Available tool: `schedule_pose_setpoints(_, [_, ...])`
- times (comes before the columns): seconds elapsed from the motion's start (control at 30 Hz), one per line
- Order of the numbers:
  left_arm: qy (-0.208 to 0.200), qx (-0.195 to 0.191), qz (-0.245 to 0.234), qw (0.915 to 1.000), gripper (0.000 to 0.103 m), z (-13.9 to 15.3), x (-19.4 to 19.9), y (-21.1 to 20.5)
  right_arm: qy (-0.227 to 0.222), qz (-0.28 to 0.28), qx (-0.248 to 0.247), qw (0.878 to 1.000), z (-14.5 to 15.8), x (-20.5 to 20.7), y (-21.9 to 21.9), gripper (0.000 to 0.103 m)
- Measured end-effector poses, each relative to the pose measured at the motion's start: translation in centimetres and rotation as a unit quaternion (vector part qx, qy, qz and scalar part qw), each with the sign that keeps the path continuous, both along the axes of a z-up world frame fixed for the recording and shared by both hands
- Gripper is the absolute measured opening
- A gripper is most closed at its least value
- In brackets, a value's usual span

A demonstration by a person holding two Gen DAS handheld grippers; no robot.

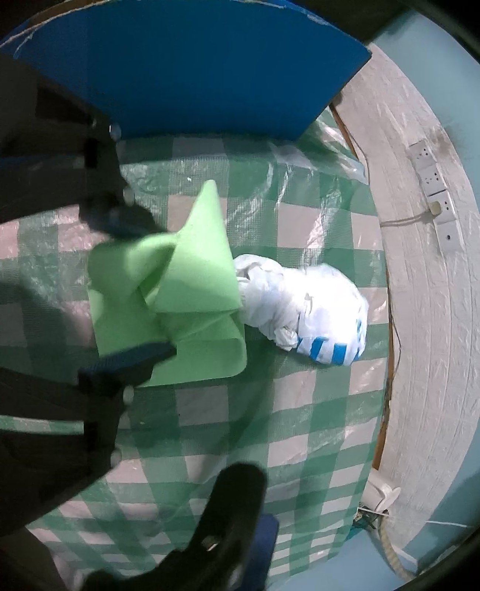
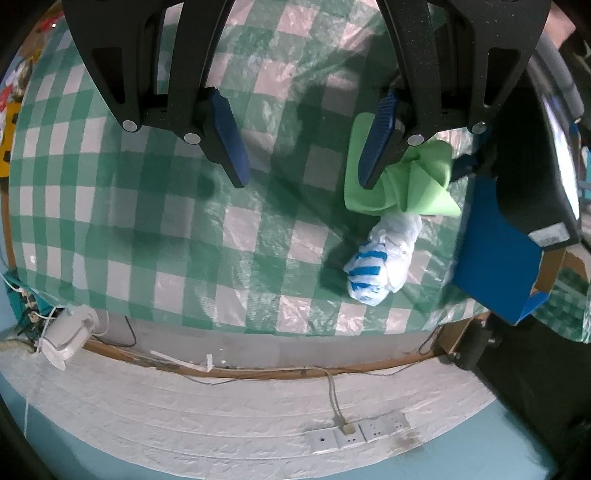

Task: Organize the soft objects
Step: 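Grasp the green cloth with the left tool while the right tool grasps the white-blue sock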

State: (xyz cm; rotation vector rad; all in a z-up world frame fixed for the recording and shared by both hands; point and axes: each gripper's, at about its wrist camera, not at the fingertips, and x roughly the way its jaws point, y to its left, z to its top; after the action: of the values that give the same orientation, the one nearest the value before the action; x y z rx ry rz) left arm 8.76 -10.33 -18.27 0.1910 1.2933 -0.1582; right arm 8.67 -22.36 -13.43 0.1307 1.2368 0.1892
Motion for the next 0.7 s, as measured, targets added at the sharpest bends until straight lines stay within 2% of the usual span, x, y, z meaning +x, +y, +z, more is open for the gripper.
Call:
schedule_pose_setpoints(0.07, [-0.005,0.001,0.003,1.0000,0.021,0.0,-0.4,0.6,0.000,0.005,0.003,1.000,-0.3,0.5,0.4,0.062])
schedule_pose_setpoints(0.17, [0.001,-0.023,0.014,0.9996,0.016,0.1,-1.0,1.3,0.006,0.006,0.017,1.000,-0.7,1.3,1.1,0.062])
schedule_pose_setpoints(0.4, [0.009,-0.046,0.026,0.9986,0.013,0.2,-1.7,2.8,0.007,0.018,0.035,0.999,-1.1,3.3,3.4,0.062])
schedule_pose_setpoints(0.6, [-0.007,-0.037,0.055,0.9978,0.012,0.7,-1.7,4.4,0.008,0.022,0.031,0.999,-1.5,4.8,5.3,0.062])
schedule_pose_setpoints(0.7, [-0.008,-0.046,0.067,0.9966,0.012,0.9,-1.3,5.1,0.011,0.022,0.028,0.999,-1.9,5.4,6.0,0.062])
